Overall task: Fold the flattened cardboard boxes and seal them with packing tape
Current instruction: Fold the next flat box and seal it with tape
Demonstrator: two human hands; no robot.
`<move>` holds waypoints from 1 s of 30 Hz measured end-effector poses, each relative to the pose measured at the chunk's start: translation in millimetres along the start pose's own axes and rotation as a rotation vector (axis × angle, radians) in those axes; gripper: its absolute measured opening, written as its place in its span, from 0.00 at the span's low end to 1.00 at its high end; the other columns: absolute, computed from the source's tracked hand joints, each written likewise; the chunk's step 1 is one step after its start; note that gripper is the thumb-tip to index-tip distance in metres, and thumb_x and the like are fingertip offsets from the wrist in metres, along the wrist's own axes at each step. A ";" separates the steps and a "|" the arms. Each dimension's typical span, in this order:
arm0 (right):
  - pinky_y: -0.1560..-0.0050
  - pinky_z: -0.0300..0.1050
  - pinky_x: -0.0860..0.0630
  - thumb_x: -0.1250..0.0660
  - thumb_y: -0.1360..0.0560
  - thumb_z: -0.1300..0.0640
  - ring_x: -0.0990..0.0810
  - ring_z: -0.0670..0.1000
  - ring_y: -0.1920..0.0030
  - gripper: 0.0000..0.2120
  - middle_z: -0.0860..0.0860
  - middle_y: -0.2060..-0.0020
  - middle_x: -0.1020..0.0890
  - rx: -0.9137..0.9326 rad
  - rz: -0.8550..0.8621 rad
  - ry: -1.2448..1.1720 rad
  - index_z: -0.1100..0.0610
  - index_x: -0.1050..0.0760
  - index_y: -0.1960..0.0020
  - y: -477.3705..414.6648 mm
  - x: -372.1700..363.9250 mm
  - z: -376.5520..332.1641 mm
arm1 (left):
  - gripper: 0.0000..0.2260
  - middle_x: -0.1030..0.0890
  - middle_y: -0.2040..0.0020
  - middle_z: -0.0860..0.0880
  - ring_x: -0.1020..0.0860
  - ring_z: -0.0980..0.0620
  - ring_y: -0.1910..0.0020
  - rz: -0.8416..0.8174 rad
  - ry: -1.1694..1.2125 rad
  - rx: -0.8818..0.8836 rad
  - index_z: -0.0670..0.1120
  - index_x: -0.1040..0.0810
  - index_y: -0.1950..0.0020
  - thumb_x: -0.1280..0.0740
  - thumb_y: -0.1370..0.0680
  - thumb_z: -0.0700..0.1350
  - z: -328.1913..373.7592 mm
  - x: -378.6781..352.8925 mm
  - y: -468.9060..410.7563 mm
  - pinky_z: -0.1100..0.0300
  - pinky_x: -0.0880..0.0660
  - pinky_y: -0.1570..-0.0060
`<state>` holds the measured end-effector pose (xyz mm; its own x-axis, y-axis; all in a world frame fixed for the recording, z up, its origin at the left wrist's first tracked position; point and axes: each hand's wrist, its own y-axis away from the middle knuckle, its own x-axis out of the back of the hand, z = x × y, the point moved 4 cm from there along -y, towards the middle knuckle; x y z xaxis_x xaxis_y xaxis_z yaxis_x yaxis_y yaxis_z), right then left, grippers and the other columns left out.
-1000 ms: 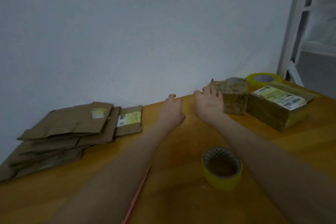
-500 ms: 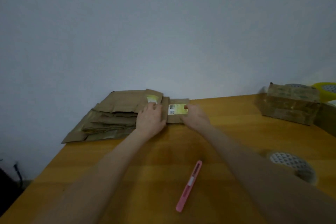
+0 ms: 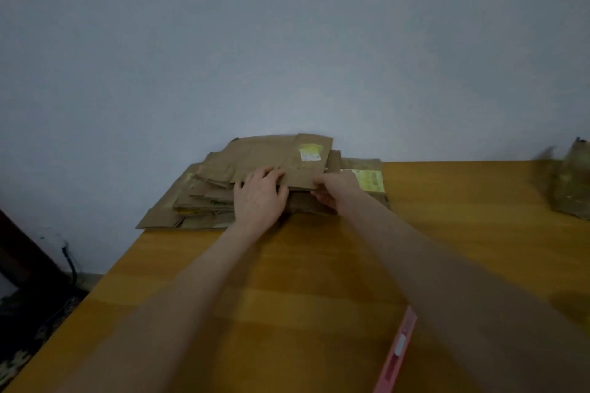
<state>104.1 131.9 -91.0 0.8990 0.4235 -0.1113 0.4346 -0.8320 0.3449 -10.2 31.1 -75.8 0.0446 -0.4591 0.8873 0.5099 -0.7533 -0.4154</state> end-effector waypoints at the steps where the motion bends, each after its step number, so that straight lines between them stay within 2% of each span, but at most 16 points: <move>1: 0.73 0.38 0.22 0.34 0.26 0.69 0.20 0.52 0.64 0.07 0.59 0.57 0.20 -0.023 -0.012 -0.071 0.64 0.28 0.48 5.6 1.7 -0.5 | 0.16 0.26 0.35 0.49 0.30 0.49 0.35 0.043 0.029 0.008 0.51 0.27 0.34 0.43 0.20 0.52 1.2 4.9 1.1 0.48 0.37 0.34; 3: 0.79 0.36 0.27 0.36 0.25 0.70 0.20 0.51 0.66 0.07 0.60 0.54 0.19 -0.021 -0.014 -0.139 0.65 0.27 0.47 19.2 8.3 -3.8 | 0.12 0.26 0.43 0.48 0.28 0.49 0.42 0.164 0.074 0.025 0.48 0.25 0.42 0.40 0.21 0.51 8.0 20.7 7.5 0.53 0.32 0.43; 5: 0.78 0.37 0.30 0.38 0.24 0.69 0.23 0.50 0.71 0.04 0.60 0.60 0.19 0.027 0.028 -0.096 0.65 0.26 0.50 34.1 20.7 -10.2 | 0.07 0.27 0.48 0.51 0.28 0.51 0.47 0.190 0.126 0.015 0.48 0.26 0.48 0.38 0.22 0.50 23.7 37.7 21.5 0.56 0.29 0.50; 7: 0.76 0.38 0.30 0.38 0.23 0.67 0.26 0.49 0.73 0.04 0.57 0.67 0.20 0.089 0.118 -0.054 0.64 0.25 0.51 54.1 41.4 -15.5 | 0.04 0.25 0.53 0.53 0.26 0.54 0.54 0.091 0.174 -0.062 0.50 0.26 0.52 0.36 0.23 0.49 46.9 49.7 45.9 0.60 0.26 0.60; 9: 0.77 0.36 0.30 0.40 0.22 0.66 0.27 0.48 0.73 0.05 0.55 0.68 0.22 0.099 0.150 -0.123 0.62 0.26 0.49 68.5 58.0 -21.8 | 0.04 0.21 0.57 0.53 0.23 0.55 0.60 -0.045 0.201 -0.139 0.50 0.25 0.53 0.36 0.22 0.49 71.1 50.3 67.9 0.62 0.25 0.65; 12: 0.75 0.36 0.29 0.43 0.21 0.68 0.29 0.48 0.72 0.11 0.55 0.67 0.24 0.093 0.116 -0.142 0.63 0.26 0.43 103.1 81.5 -18.5 | 0.12 0.20 0.53 0.50 0.21 0.51 0.55 -0.363 0.195 -0.180 0.49 0.24 0.48 0.34 0.23 0.56 112.1 39.2 113.9 0.55 0.21 0.55; 14: 0.71 0.39 0.29 0.44 0.22 0.70 0.30 0.48 0.71 0.13 0.56 0.67 0.25 0.075 0.116 -0.115 0.66 0.26 0.41 120.0 94.6 -10.0 | 0.19 0.20 0.50 0.49 0.22 0.50 0.53 -0.551 0.127 -0.208 0.48 0.26 0.43 0.34 0.25 0.60 135.5 24.9 145.6 0.55 0.22 0.55; 16: 0.70 0.41 0.32 0.43 0.25 0.71 0.31 0.49 0.72 0.15 0.56 0.68 0.27 0.069 0.131 -0.069 0.69 0.27 0.39 135.0 105.9 -1.5 | 0.21 0.21 0.50 0.49 0.22 0.50 0.54 -0.643 0.033 -0.228 0.47 0.28 0.41 0.32 0.26 0.59 146.5 12.4 168.8 0.56 0.22 0.57; 19: 0.72 0.41 0.36 0.42 0.25 0.71 0.33 0.49 0.73 0.14 0.56 0.70 0.28 0.089 0.136 -0.014 0.70 0.26 0.42 152.8 120.7 5.8 | 0.13 0.19 0.52 0.47 0.20 0.51 0.56 -0.641 -0.009 -0.190 0.45 0.23 0.45 0.31 0.25 0.51 142.1 6.3 180.1 0.55 0.20 0.55; 22: 0.71 0.41 0.34 0.41 0.25 0.70 0.32 0.50 0.71 0.11 0.55 0.69 0.27 0.112 0.135 0.034 0.67 0.24 0.46 160.4 128.7 9.5 | 0.10 0.19 0.53 0.47 0.19 0.51 0.55 -0.672 -0.033 -0.116 0.44 0.22 0.47 0.31 0.24 0.48 120.3 14.7 181.0 0.56 0.19 0.53; 26: 0.70 0.42 0.33 0.40 0.25 0.69 0.31 0.50 0.69 0.09 0.55 0.68 0.27 0.115 0.128 0.108 0.64 0.24 0.47 160.9 121.9 15.0 | 0.09 0.20 0.54 0.48 0.19 0.53 0.59 -0.696 -0.038 0.051 0.45 0.24 0.47 0.32 0.23 0.47 60.8 32.8 179.3 0.62 0.20 0.60; 30: 0.71 0.42 0.35 0.39 0.26 0.69 0.33 0.50 0.71 0.13 0.56 0.66 0.29 0.087 0.079 0.169 0.64 0.24 0.43 155.4 100.4 26.7 | 0.10 0.22 0.56 0.49 0.20 0.53 0.58 -0.567 -0.195 0.193 0.46 0.26 0.48 0.32 0.24 0.50 0.3 46.7 176.0 0.60 0.20 0.56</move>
<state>263.3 35.6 -73.5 0.9119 0.4036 0.0739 0.3724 -0.8898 0.2636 81.9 -122.8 -107.4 -0.1315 0.0950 0.9867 0.6453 -0.7474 0.1580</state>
